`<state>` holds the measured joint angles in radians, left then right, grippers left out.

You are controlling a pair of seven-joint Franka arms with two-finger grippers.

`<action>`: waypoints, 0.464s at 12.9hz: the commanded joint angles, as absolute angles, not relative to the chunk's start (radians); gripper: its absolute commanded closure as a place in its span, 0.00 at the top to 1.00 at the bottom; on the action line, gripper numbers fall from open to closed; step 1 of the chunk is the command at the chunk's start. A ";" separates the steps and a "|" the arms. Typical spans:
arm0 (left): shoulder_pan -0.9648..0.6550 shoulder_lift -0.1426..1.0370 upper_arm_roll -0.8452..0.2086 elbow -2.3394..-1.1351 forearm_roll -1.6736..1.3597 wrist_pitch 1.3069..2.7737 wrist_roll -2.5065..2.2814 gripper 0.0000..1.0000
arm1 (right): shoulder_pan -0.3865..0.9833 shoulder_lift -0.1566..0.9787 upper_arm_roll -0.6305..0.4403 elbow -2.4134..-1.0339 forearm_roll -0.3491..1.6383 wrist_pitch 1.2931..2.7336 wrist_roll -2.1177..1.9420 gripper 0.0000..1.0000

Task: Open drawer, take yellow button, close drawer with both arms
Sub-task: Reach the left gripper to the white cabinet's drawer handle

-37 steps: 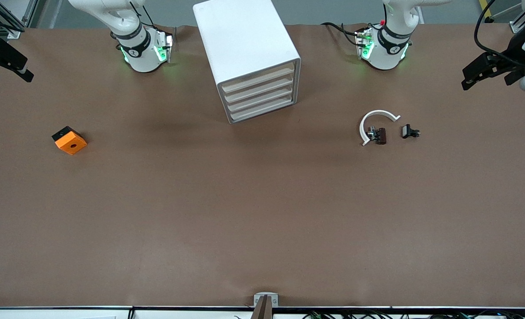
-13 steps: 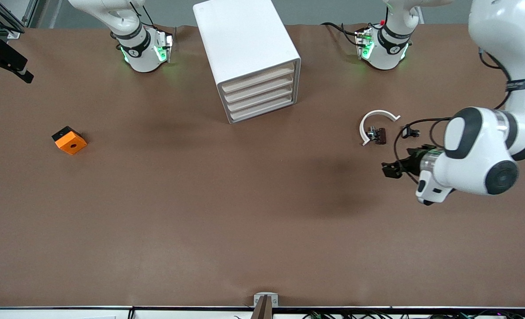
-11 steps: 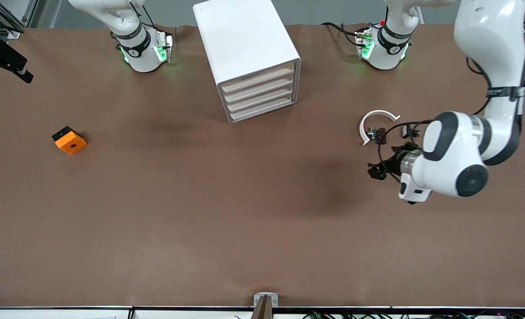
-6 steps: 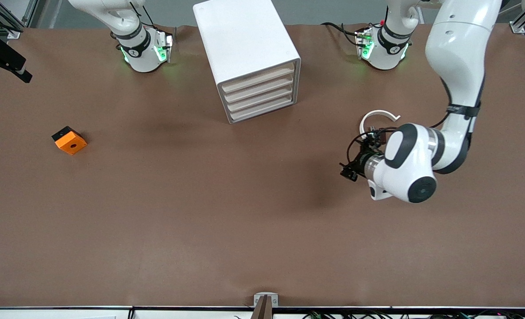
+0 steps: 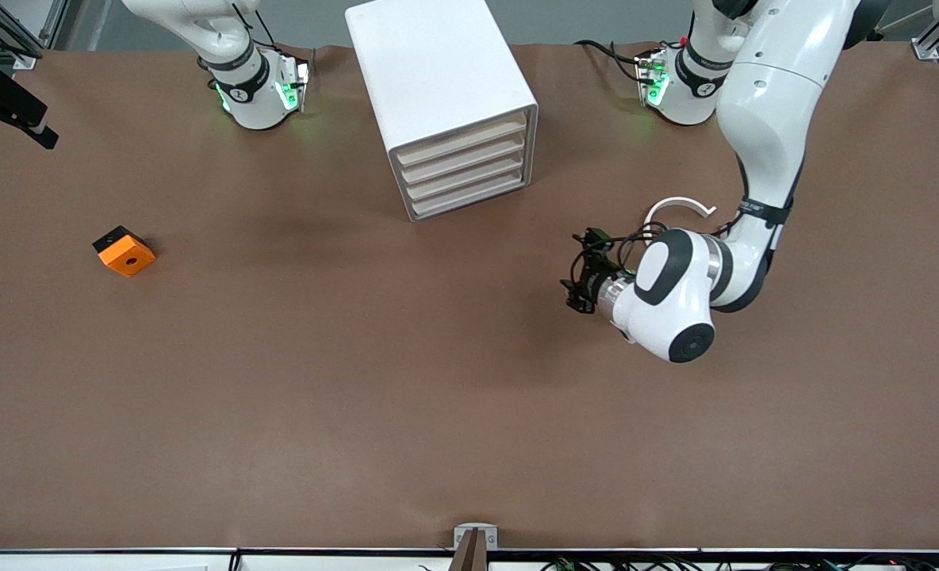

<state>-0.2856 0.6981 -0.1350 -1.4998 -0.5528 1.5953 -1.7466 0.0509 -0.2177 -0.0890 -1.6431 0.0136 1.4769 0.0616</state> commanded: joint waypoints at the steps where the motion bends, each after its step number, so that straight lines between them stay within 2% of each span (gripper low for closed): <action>1: -0.333 0.719 -0.130 -1.482 -0.678 1.539 -1.869 1.00 | 0.051 -0.199 -0.087 -1.614 -0.002 1.468 0.051 1.00; 3: -0.373 0.726 -0.129 -1.480 -0.770 1.494 -1.995 1.00 | 0.051 -0.199 -0.087 -1.614 -0.003 1.468 0.051 1.00; 6: -0.412 0.747 -0.129 -1.474 -0.825 1.339 -2.132 1.00 | 0.055 -0.198 -0.087 -1.614 -0.002 1.470 0.052 1.00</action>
<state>-0.3911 0.7300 -0.1356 -1.4991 -0.7854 1.4072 -2.0578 0.0511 -0.2127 -0.0888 -1.6408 0.0136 1.4769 0.0615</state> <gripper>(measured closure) 0.000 0.000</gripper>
